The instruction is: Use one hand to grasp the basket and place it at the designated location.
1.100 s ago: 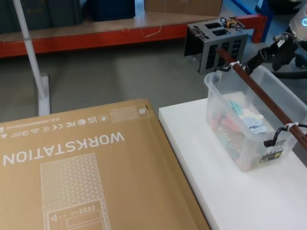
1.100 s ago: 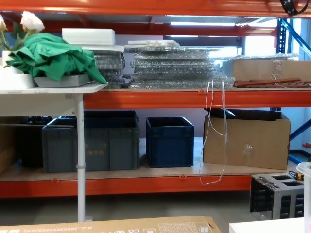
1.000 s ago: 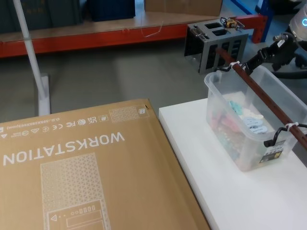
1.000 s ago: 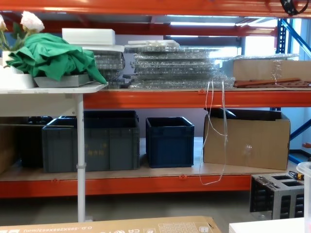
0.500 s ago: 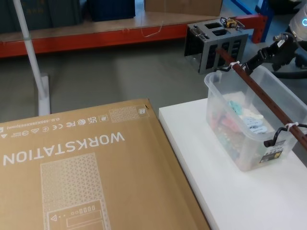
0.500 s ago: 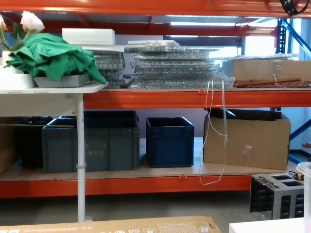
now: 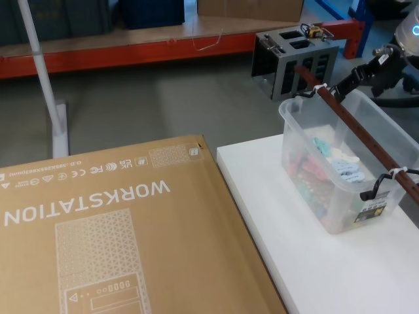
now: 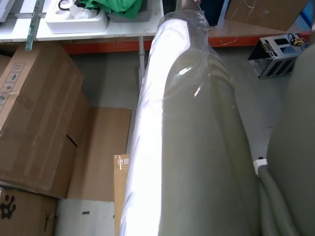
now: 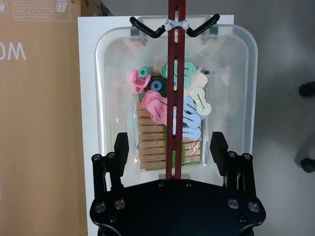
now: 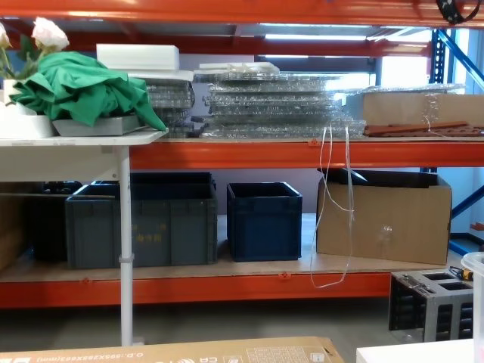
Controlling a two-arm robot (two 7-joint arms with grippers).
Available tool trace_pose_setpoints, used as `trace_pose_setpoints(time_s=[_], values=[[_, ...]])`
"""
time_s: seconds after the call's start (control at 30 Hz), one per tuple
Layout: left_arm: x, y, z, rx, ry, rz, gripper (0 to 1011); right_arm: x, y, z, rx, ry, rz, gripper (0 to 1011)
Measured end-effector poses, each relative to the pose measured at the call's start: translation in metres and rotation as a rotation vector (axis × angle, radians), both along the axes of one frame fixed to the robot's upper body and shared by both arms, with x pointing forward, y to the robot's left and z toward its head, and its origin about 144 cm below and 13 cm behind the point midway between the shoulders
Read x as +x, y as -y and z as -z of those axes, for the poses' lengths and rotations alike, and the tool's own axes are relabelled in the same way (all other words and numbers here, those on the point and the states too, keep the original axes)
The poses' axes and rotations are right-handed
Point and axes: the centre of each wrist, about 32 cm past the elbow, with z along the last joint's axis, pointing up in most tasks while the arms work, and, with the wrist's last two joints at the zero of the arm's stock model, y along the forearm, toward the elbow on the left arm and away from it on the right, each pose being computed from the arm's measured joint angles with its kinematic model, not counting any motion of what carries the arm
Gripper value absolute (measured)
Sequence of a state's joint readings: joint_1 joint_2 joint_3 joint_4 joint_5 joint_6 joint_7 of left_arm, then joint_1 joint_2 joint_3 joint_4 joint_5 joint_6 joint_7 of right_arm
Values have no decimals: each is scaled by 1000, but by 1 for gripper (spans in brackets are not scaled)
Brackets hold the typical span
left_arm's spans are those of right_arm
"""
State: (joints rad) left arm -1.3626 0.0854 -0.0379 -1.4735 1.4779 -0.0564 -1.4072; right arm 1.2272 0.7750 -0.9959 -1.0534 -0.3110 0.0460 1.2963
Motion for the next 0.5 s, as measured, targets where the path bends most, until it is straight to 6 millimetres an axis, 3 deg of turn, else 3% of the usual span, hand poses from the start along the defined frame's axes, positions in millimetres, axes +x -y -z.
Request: trace_pose_setpoints(time_s=[0.5], values=[[0, 0, 0, 0, 0, 0, 0, 1, -1, 2, -3, -2, -3, 1000]])
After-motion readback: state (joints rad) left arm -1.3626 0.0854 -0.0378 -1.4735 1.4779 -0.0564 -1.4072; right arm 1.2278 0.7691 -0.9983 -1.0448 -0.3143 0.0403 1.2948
